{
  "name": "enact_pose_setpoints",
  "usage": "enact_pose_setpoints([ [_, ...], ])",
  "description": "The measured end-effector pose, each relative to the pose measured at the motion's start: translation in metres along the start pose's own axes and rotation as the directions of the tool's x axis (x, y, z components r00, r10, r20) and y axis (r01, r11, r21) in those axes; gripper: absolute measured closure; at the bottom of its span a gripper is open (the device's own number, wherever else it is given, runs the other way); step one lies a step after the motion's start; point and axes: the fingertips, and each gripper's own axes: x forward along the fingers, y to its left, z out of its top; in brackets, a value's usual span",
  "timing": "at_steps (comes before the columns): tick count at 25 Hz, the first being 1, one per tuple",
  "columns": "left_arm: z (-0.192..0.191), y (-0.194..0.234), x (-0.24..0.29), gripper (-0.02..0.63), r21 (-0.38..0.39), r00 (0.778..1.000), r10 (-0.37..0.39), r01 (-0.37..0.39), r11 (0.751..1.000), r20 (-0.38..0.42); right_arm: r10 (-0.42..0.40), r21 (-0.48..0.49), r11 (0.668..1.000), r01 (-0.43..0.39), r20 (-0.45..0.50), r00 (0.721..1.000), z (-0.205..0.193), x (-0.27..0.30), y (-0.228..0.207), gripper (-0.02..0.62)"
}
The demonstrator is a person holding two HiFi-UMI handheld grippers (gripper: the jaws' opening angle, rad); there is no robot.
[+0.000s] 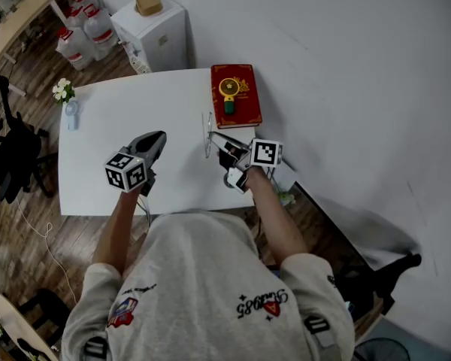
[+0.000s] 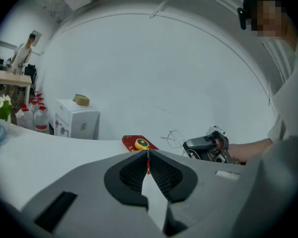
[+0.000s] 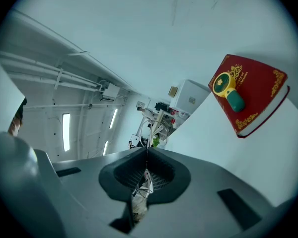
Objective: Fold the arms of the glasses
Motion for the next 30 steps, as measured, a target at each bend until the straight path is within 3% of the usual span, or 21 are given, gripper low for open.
enact_pose_setpoints([
  [3, 0.009, 0.014, -0.009, 0.597, 0.049, 0.997, 0.069, -0.07, 0.996, 0.029, -0.011, -0.01, 1.0, 0.011, 0.02, 1.0, 0.006, -0.001, 0.001, 0.586],
  [7, 0.02, 0.027, -0.017, 0.598, 0.051, 0.989, 0.126, -0.13, 0.99, 0.073, -0.02, -0.017, 1.0, 0.021, 0.061, 0.998, 0.015, -0.003, 0.004, 0.586],
  [15, 0.024, 0.033, -0.025, 0.598, 0.011, 0.983, 0.144, -0.147, 0.989, 0.114, -0.016, -0.029, 0.999, 0.02, 0.11, 0.994, 0.025, -0.007, 0.011, 0.584],
  [30, 0.015, 0.026, -0.027, 0.598, -0.017, 0.982, 0.145, -0.144, 0.989, 0.119, -0.012, -0.057, 0.998, 0.018, 0.11, 0.994, 0.022, -0.012, 0.017, 0.586],
])
